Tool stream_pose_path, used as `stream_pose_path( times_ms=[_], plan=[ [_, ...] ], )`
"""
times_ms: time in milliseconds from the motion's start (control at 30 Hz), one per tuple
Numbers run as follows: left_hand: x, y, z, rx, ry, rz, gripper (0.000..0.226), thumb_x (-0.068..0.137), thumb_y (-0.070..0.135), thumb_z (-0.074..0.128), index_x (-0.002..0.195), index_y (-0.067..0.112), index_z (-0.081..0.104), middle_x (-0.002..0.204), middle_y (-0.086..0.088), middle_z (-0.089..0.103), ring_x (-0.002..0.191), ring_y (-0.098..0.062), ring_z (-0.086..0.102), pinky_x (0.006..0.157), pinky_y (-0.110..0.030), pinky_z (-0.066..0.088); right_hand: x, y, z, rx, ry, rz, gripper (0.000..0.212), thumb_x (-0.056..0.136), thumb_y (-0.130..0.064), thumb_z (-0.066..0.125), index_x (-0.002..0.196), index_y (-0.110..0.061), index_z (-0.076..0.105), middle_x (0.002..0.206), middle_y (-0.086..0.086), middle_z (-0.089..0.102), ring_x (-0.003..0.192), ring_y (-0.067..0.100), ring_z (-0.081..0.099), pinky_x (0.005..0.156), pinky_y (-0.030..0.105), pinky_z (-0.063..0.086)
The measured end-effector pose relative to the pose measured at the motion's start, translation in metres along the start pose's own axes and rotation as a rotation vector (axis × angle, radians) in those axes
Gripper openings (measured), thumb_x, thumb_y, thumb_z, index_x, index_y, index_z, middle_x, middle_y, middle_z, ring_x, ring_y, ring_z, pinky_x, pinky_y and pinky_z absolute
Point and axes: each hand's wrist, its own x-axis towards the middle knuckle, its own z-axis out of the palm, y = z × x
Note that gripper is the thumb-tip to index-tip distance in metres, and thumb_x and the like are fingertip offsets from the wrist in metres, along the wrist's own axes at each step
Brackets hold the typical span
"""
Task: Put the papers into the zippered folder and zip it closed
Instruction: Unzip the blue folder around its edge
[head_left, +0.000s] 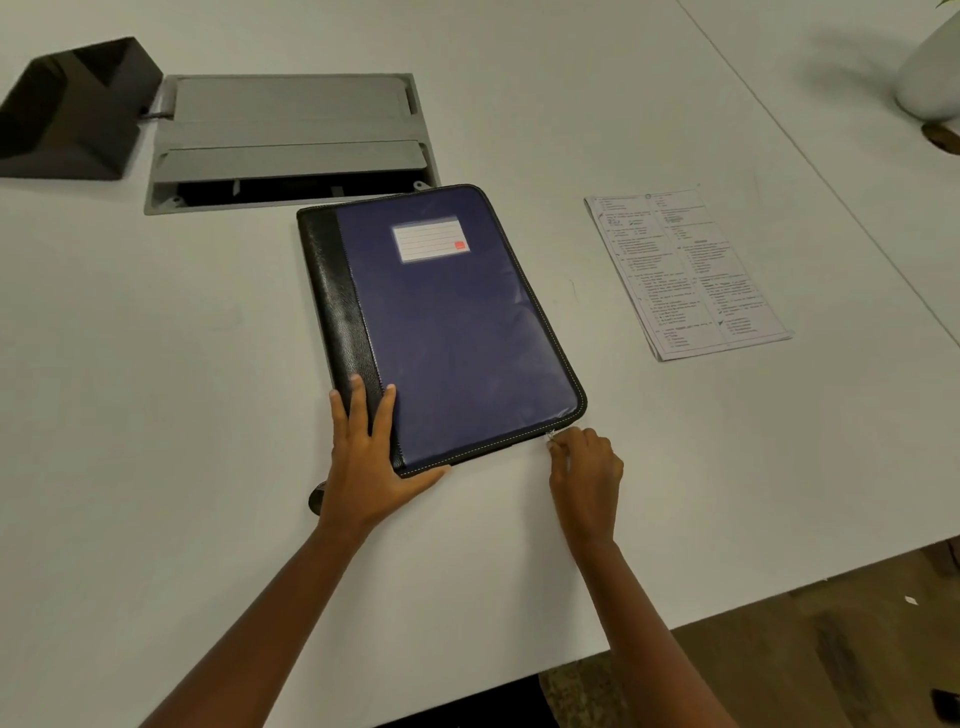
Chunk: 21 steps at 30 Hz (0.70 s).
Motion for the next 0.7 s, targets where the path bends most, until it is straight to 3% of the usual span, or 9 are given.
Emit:
stream_pose_path(
  times_ms=[300,633,700],
  plan=[
    [0.000,0.000,0.001,-0.021,0.019,0.009,0.127,0.049,0.097,0.015,0.144,0.014,0.020,0.156,-0.017,0.007,0.143,-0.038,-0.005,0.113,-0.058,0.014,-0.024,-0.029,0.007,0.071,0.002,-0.110,0.007,0.079,0.004,0.064,0.072,0.000,0.062,0.066,0.016,0.064,0.061,0.029,0.058,0.058,0.037,0.048],
    [0.000,0.003,-0.009,0.056,-0.022,0.039,0.121,0.056,0.093,0.009,0.142,0.010,0.029,0.153,-0.022,0.017,0.141,-0.045,0.007,0.111,-0.057,0.017,-0.026,-0.032,0.007,0.059,-0.020,-0.137,0.004,0.078,0.002,0.065,0.076,0.000,0.064,0.069,0.016,0.066,0.063,0.029,0.060,0.062,0.037,0.049],
    [0.001,0.011,-0.010,0.180,-0.041,0.117,0.101,0.072,0.081,0.029,0.136,0.005,0.041,0.147,-0.027,0.030,0.136,-0.049,0.022,0.109,-0.059,0.022,-0.024,-0.029,0.007,0.073,-0.036,-0.112,0.003,0.080,-0.001,0.064,0.077,0.000,0.064,0.072,0.016,0.067,0.067,0.029,0.060,0.067,0.038,0.048]
  ],
)
